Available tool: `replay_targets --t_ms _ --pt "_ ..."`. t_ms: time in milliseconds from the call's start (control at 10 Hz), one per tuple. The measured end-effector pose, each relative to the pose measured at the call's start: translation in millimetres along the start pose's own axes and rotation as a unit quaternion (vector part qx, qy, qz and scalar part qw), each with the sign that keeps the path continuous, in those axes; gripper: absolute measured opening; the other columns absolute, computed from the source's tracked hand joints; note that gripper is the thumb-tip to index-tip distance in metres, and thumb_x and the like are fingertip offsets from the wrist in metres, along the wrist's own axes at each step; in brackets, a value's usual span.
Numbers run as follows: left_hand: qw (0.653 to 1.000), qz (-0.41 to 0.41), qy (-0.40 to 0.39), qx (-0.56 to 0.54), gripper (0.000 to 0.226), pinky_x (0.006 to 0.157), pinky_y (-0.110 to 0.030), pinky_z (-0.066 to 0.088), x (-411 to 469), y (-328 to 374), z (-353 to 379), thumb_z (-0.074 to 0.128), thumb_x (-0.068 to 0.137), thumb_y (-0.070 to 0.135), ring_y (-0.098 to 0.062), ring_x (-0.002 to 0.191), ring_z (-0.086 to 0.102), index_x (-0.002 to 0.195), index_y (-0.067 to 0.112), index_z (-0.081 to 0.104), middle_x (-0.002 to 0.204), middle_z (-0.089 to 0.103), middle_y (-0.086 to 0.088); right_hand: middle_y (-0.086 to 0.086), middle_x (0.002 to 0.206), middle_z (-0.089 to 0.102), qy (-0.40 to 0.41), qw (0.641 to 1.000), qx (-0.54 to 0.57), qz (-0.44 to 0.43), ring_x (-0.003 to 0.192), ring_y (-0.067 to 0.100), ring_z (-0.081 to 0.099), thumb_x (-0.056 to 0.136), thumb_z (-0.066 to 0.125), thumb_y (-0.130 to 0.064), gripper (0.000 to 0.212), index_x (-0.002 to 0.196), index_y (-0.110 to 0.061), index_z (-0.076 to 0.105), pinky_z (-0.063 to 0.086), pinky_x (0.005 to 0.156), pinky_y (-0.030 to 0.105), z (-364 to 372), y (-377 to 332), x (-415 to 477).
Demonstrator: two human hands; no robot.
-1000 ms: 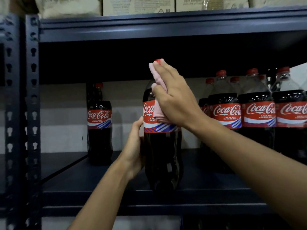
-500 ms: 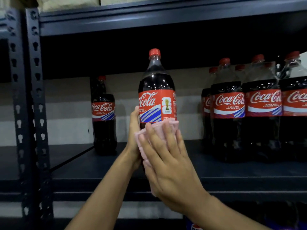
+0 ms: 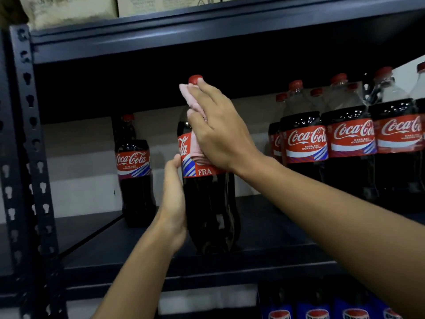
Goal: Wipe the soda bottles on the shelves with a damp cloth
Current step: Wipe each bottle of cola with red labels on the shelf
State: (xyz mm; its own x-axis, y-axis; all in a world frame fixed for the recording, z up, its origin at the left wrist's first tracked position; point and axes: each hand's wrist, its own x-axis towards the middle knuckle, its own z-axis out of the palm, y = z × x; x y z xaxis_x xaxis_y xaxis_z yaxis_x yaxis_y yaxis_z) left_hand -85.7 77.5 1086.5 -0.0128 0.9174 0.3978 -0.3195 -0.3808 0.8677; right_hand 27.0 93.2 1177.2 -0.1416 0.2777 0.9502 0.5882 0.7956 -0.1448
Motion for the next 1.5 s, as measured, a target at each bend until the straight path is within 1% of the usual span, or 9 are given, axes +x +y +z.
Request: replay_targets --t_ms 100,200,300,500,700,900,1100,1300,1500 --pt "0.998 0.053 0.008 -0.018 0.066 0.092 -0.042 0.061 -6 -10 9 0.03 0.107 0.063 -0.028 0.104 0.077 0.123 0.019 0.077 0.11 0.08 -0.016 -0.001 0.168 0.027 0.071 0.996 -0.021 -0.044 0.158 0.021 0.013 0.099 0.041 -0.034 0.06 0.158 -0.023 0.039 0.016 0.126 0.046 4 -3 -31" --pt "0.997 0.078 -0.011 -0.014 0.059 0.086 -0.031 0.062 -3 -12 8 0.025 0.111 0.053 -0.016 0.099 0.078 0.118 0.023 0.075 0.106 0.081 -0.006 -0.001 0.171 0.021 -0.061 0.996 -0.051 0.031 0.159 0.017 0.009 0.104 0.04 -0.035 0.061 0.162 -0.021 0.029 0.01 0.127 0.037 34 -21 -78" --pt "0.997 0.068 -0.026 -0.029 0.061 0.089 -0.033 0.061 4 -11 1 0.027 0.11 0.054 -0.018 0.096 0.078 0.111 0.016 0.074 0.103 0.081 -0.007 0.006 0.167 0.03 -0.118 0.928 -0.339 0.102 0.157 0.02 0.019 0.106 0.039 -0.036 0.059 0.161 -0.019 0.03 0.008 0.127 0.032 62 -1 -132" --pt "0.999 0.017 -0.03 -0.036 0.062 0.072 -0.034 0.065 19 -11 -11 0.034 0.108 0.054 -0.019 0.079 0.078 0.097 0.012 0.078 0.09 0.078 -0.009 0.01 0.17 0.021 -0.004 0.976 -0.175 -0.131 0.158 0.033 0.009 0.103 0.045 -0.03 0.06 0.16 -0.016 0.034 0.021 0.123 0.06 42 13 -165" --pt "0.999 -0.029 -0.03 0.003 0.059 0.073 -0.032 0.063 18 -6 -13 0.039 0.106 0.056 -0.02 0.091 0.079 0.101 0.022 0.086 0.107 0.08 -0.01 0.0 0.173 0.006 -0.002 0.996 -0.076 -0.047 0.159 0.02 -0.005 0.107 0.035 -0.037 0.061 0.163 -0.029 0.015 0.008 0.128 0.049 19 10 -68" --pt "0.998 -0.022 0.018 0.059 0.075 0.076 -0.039 0.06 -2 0 -9 0.026 0.105 0.069 -0.025 0.095 0.079 0.103 0.021 0.084 0.105 0.081 -0.014 0.0 0.167 0.028 -0.013 1.0 0.022 0.001 0.151 0.016 0.027 0.105 0.046 -0.032 0.052 0.156 -0.025 0.042 0.028 0.121 0.039 -7 8 6" --pt "0.997 0.037 0.059 0.019 0.069 0.102 -0.049 0.058 -2 -21 9 0.028 0.102 0.076 -0.023 0.104 0.078 0.121 0.031 0.077 0.108 0.081 -0.007 0.003 0.171 0.02 0.05 0.996 -0.06 -0.04 0.159 0.023 0.01 0.1 0.039 -0.035 0.063 0.16 -0.02 0.033 0.016 0.126 0.048 16 7 -42" --pt "0.999 0.032 0.01 -0.027 0.059 0.085 -0.033 0.062 8 -16 -3 0.028 0.11 0.053 -0.023 0.096 0.076 0.113 0.012 0.07 0.101 0.08 -0.008 0.018 0.168 0.024 -0.046 0.946 -0.316 -0.061 0.157 0.037 0.015 0.106 0.034 -0.035 0.06 0.159 -0.009 0.033 0.014 0.127 0.052 61 2 -148" --pt "0.999 -0.007 -0.03 -0.03 0.065 0.065 -0.026 0.062 17 -13 -15 0.034 0.11 0.045 -0.014 0.068 0.075 0.076 0.017 0.082 0.081 0.076 -0.005 0.014 0.161 0.04 -0.003 0.965 -0.203 -0.164 0.155 0.031 0.02 0.104 0.03 -0.027 0.053 0.149 -0.009 0.052 0.016 0.12 0.05 45 8 -154"
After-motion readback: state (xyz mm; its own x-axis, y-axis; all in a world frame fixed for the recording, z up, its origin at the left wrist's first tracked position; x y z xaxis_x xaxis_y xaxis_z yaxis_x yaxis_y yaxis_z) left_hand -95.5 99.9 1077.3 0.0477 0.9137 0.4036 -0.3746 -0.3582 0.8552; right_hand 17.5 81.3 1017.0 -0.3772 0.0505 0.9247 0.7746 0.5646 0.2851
